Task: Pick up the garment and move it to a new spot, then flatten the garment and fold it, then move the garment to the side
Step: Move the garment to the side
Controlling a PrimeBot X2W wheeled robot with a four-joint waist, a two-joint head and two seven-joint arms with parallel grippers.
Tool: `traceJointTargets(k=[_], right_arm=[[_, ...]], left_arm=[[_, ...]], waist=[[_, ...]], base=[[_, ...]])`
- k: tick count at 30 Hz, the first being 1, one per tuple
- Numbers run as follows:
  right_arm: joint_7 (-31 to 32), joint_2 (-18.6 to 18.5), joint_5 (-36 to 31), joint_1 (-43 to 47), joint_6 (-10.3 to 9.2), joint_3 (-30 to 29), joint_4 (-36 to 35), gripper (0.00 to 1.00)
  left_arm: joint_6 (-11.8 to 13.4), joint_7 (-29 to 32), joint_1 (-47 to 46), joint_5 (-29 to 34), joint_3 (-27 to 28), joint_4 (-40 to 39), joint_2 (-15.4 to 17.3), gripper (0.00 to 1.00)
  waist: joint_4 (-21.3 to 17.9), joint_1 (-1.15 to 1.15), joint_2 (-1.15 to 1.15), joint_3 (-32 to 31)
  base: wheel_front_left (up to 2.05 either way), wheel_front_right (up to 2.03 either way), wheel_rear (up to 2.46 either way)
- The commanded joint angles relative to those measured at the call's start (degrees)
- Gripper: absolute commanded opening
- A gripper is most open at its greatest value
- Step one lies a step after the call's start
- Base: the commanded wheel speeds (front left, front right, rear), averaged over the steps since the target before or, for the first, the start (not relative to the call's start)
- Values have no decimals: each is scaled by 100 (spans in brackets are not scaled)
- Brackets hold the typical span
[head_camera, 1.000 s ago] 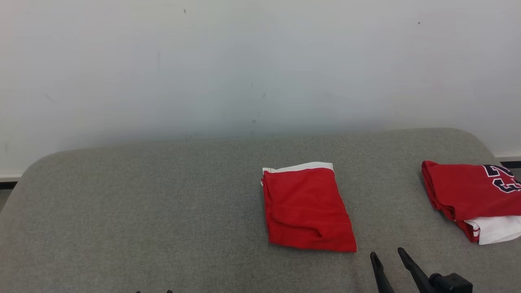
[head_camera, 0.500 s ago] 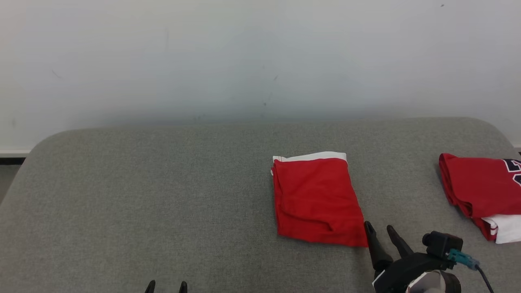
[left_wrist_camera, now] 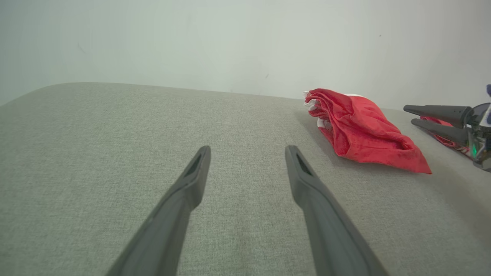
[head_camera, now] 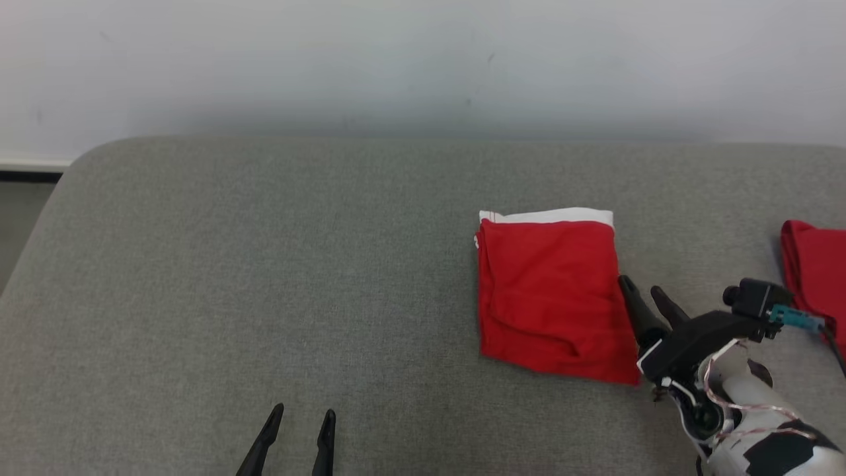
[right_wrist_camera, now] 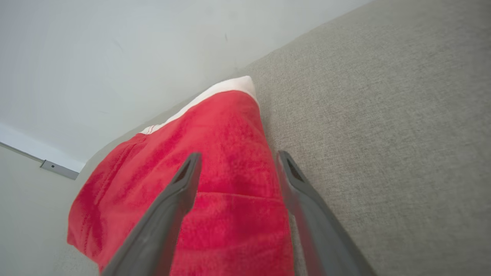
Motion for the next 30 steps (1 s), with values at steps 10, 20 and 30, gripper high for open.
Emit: traceJointTargets(k=[10,20,30], right_arm=[[334,-356,977,-412,0,400,323,100],[560,-497,1416,-471,-1,782,563,100],[473,-654,1603,-539,-1,1113,467,0]], left_arm=[[-113,-18,-336,64,-93,154,0,100],[-173,-17,-462,109,-127,188,0,100],[-125,-18,-512,82,-122,184,0,100]], waist=[[428,-1,-1,407],[586,-1,-1,575],[517,-1,-1,662]], base=[[0,0,0],[0,0,0],[0,0,0]])
